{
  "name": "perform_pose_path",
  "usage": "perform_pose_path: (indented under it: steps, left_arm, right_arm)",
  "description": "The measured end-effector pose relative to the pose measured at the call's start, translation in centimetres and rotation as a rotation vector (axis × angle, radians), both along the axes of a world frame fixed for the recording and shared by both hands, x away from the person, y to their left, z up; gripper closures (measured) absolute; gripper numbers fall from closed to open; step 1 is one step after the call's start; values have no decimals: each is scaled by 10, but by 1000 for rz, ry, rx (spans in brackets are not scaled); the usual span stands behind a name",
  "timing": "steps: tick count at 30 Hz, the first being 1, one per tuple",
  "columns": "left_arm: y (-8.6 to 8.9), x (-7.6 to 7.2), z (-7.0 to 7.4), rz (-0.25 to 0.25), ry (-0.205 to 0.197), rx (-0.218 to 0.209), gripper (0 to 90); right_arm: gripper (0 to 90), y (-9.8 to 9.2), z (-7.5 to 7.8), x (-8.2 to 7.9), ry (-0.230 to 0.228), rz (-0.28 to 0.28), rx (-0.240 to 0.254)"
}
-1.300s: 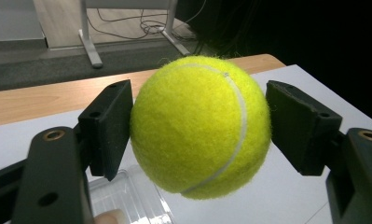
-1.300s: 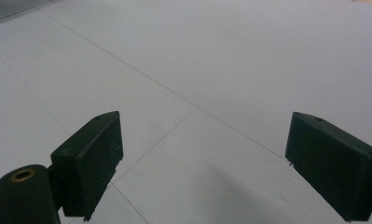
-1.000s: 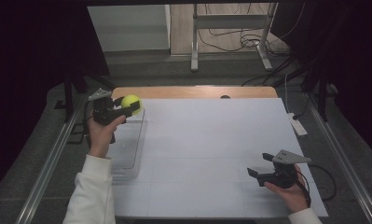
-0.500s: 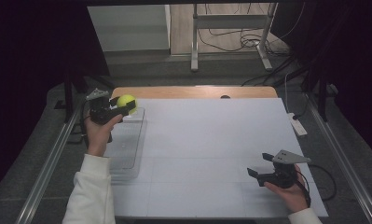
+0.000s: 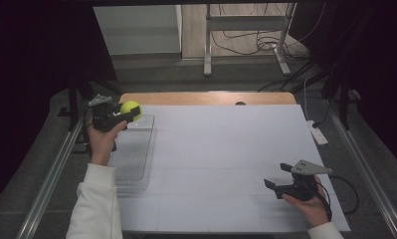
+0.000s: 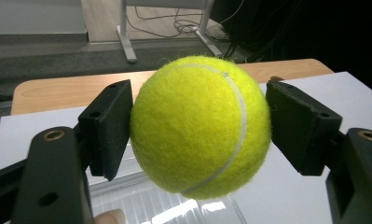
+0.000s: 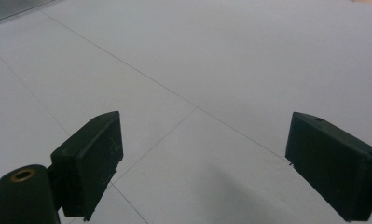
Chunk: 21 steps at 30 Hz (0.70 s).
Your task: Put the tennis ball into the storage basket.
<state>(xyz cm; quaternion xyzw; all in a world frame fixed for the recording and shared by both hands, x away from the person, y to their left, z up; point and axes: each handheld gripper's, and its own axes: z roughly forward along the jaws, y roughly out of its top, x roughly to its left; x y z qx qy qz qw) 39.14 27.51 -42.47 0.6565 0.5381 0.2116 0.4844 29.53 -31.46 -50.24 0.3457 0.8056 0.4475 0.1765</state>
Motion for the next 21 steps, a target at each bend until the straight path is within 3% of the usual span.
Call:
perform_pose_path:
  steps: [6, 21]
  left_arm:
    - [7, 2, -4, 21, 12, -10, 275]
    - [18, 9, -16, 63, 50, 15, 275]
  right_arm:
    - [112, 0, 0, 0, -2, 0, -2]
    - [112, 0, 0, 0, 1, 1, -2]
